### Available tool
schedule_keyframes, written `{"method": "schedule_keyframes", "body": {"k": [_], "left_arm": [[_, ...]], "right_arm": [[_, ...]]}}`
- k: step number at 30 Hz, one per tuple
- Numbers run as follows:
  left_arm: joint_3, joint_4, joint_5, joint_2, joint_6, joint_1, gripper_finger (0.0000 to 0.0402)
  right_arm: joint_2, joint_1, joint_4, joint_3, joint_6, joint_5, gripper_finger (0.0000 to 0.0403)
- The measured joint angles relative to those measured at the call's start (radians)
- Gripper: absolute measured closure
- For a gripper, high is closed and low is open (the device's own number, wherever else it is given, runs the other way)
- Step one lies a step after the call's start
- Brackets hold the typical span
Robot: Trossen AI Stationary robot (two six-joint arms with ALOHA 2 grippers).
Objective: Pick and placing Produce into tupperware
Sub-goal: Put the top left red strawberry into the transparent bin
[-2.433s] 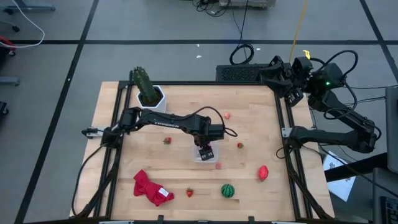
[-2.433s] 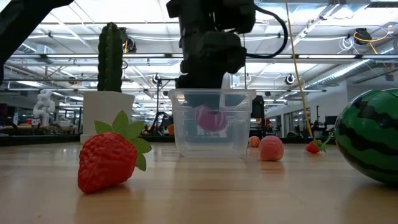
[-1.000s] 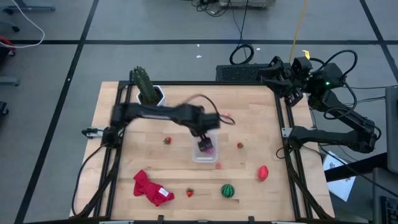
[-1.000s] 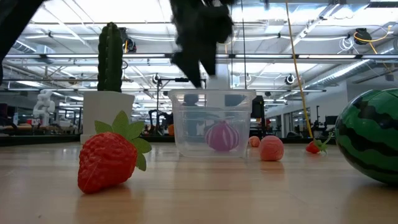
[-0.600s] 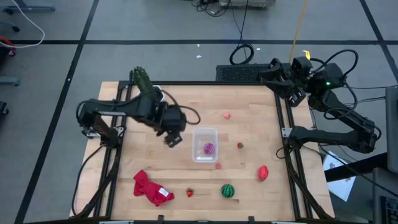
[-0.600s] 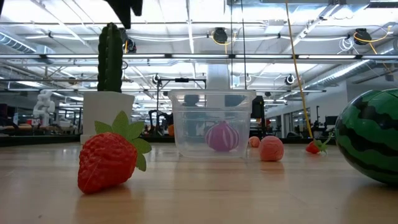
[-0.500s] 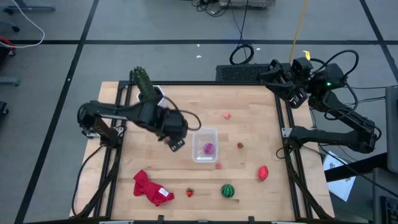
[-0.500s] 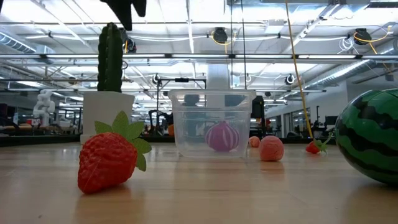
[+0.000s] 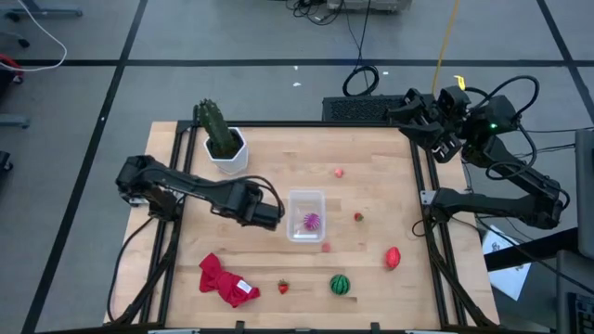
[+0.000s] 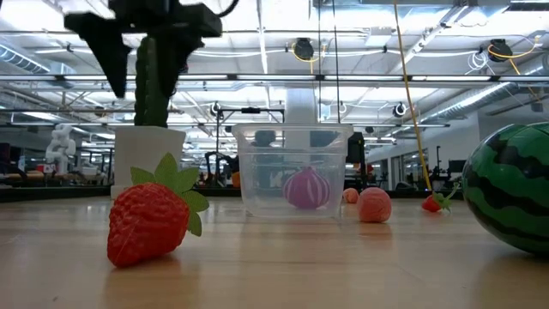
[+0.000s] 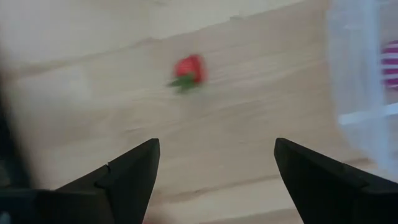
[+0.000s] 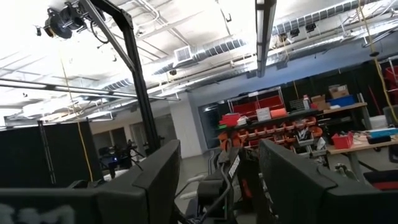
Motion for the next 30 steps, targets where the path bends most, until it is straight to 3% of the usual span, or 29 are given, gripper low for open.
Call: {"method": "schedule_keyframes", "body": {"k": [11,30], "left_arm": [[-0.239,0.231,0.104,0.002,0.010,0.089,0.0077],[-0.386,0.428,0.093,0.002,0.137,0.203,0.0077]], "right_arm": [[-0.004,0.000,0.000,0.000,-0.002,-0.024,0.0193],[-0.006,0.000,0.000,0.000,-0.005,-0.048,0.0193]]}}
